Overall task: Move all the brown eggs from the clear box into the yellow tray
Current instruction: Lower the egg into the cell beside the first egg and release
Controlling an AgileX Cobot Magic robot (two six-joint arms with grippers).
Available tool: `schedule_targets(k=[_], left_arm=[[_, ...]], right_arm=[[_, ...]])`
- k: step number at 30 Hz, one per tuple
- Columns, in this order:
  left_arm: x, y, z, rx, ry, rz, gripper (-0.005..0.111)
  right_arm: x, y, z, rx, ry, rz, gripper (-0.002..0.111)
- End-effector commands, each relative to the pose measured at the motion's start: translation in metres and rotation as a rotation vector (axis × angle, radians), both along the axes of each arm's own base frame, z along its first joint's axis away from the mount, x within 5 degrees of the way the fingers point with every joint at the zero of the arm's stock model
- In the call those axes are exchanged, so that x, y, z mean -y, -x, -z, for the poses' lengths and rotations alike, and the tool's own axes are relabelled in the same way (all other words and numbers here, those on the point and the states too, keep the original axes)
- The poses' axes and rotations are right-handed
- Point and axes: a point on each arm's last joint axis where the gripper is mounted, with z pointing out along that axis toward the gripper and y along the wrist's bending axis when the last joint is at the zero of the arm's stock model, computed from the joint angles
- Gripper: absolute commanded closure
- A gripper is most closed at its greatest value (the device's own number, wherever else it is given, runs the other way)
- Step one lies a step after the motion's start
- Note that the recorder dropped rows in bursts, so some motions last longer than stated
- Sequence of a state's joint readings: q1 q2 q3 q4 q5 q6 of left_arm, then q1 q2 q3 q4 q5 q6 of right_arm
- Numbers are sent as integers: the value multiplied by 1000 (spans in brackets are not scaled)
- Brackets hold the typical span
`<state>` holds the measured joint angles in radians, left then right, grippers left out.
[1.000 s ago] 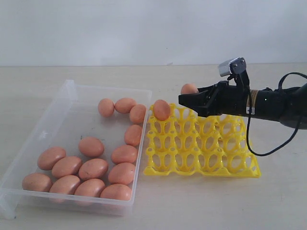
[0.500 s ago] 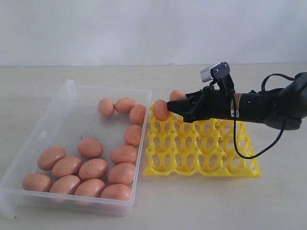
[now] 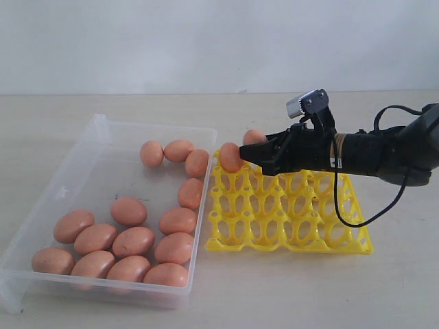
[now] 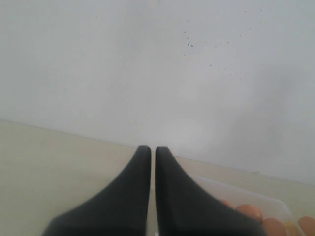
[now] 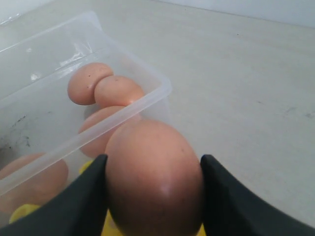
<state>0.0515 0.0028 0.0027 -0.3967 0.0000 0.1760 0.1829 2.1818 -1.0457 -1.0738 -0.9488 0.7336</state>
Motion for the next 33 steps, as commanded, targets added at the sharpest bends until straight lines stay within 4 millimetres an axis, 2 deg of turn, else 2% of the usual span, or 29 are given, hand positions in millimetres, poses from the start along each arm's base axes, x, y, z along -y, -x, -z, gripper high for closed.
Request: schedule_targets(k=[1,4,15,24,27,33], left_arm=[[0,0,-1,5,-1,4,103],[0,0,-1,5,-1,4,103],[0,0,-1,5,-1,4,103],[0,0,-1,5,-1,4,103],[0,0,-1,5,-1,4,103],[0,0,-1,5,-1,4,103]], right_arm=[[1,-1,-1,3,14,7,109],[3,-2,3,-11,53,23,109],[1,-1,0,4,19,0,109],[-9,1,0,0,18,-5,107],[-8,0,0,-5,22,11,99],[-7,-1,2,-16,37,29,72]])
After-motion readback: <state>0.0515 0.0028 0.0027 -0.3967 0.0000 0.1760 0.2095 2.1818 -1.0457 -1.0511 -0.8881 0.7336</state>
